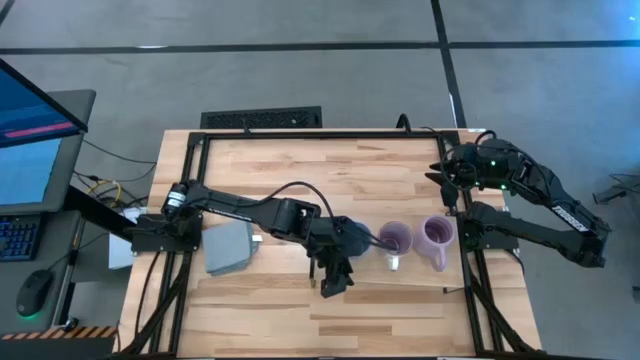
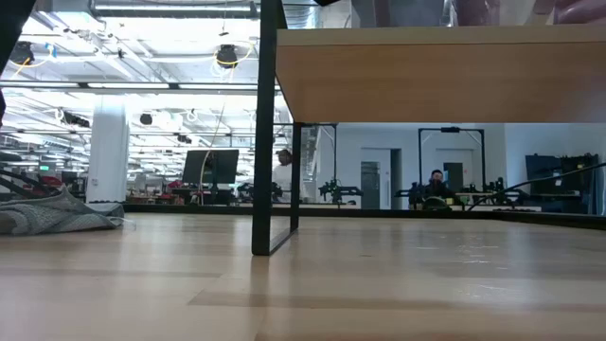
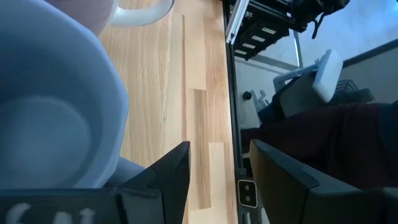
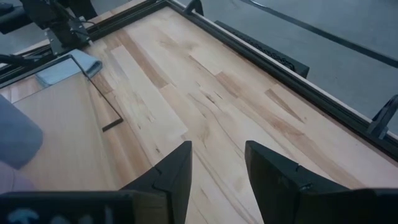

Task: Stack small to large cups/mugs on shelf
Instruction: Put the blue mug on the shelf

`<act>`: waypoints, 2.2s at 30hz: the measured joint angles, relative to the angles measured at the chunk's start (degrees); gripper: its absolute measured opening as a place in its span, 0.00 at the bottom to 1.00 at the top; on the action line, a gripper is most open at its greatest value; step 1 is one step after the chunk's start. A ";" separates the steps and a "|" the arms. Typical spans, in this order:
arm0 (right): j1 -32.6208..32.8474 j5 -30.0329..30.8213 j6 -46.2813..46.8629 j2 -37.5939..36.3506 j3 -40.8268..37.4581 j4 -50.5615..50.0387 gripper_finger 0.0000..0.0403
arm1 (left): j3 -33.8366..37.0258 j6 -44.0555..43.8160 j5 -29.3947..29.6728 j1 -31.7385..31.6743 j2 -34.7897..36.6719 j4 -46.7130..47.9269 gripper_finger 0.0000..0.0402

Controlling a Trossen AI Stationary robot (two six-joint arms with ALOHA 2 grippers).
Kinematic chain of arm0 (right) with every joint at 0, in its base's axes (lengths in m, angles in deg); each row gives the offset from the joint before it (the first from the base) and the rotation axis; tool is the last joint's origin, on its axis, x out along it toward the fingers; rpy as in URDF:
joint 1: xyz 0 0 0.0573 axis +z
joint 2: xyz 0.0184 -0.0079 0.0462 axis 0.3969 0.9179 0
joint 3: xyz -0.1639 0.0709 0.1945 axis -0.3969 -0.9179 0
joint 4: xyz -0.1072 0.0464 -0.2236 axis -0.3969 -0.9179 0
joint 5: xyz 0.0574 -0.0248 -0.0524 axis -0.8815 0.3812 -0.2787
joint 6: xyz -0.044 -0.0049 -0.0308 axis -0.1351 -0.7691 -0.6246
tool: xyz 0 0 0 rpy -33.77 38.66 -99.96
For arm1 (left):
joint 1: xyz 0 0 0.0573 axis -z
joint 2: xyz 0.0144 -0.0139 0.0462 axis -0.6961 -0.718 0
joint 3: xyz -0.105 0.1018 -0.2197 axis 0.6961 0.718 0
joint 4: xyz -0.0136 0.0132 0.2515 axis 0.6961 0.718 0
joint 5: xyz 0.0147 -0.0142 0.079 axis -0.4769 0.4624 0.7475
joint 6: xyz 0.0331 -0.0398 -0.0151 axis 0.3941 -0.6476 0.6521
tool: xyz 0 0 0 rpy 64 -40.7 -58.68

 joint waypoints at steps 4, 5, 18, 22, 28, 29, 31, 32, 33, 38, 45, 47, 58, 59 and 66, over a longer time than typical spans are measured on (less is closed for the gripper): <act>0.00 0.00 -0.03 0.00 0.00 0.00 0.42 | -0.82 0.11 -0.15 0.46 1.44 0.73 0.39; 0.00 0.00 -0.07 0.00 0.00 0.00 0.42 | -1.66 0.52 -0.61 0.62 1.67 1.25 0.39; 0.00 0.01 -1.00 0.00 0.00 0.02 0.43 | -6.36 20.05 8.55 4.79 1.54 13.42 0.39; 0.00 0.00 -0.96 0.00 0.00 0.04 0.43 | -6.23 23.66 10.47 4.78 1.23 14.19 0.39; 0.00 0.00 -0.30 0.00 0.00 0.12 0.43 | -6.25 30.85 13.42 4.07 1.23 17.33 0.39; 0.00 0.01 0.13 0.00 0.00 0.14 0.43 | -6.28 31.54 13.36 4.11 0.87 17.43 0.39; -0.01 0.00 0.50 0.00 0.00 0.31 0.42 | -6.25 31.81 13.12 4.09 0.24 17.25 0.39; 0.00 0.00 0.52 0.00 0.00 0.33 0.42 | -6.16 31.77 12.51 4.09 0.11 17.77 0.39; -0.02 0.01 0.52 -0.02 0.00 0.35 0.42 | -6.12 31.78 11.64 4.08 -0.02 17.99 0.39; -0.02 0.02 0.55 -0.02 0.00 0.50 0.42 | -6.12 30.64 8.95 4.09 -2.30 18.87 0.39; -0.02 0.02 0.65 -0.02 0.00 0.59 0.42 | -6.23 30.41 9.78 4.06 -2.55 18.11 0.39; 0.00 0.00 0.65 -0.02 0.00 0.59 0.42 | -6.23 30.08 11.22 3.93 -2.55 18.30 0.39; -0.01 0.01 0.63 -0.02 0.00 0.49 0.42 | -6.23 29.70 13.94 3.37 -2.53 17.56 0.39; 0.00 0.00 0.63 -0.02 0.00 0.48 0.42 | -6.23 29.70 13.94 3.41 -2.53 17.18 0.39; -0.01 0.01 0.64 -0.02 0.00 0.46 0.42 | -6.23 29.55 13.52 3.50 -2.52 14.96 0.39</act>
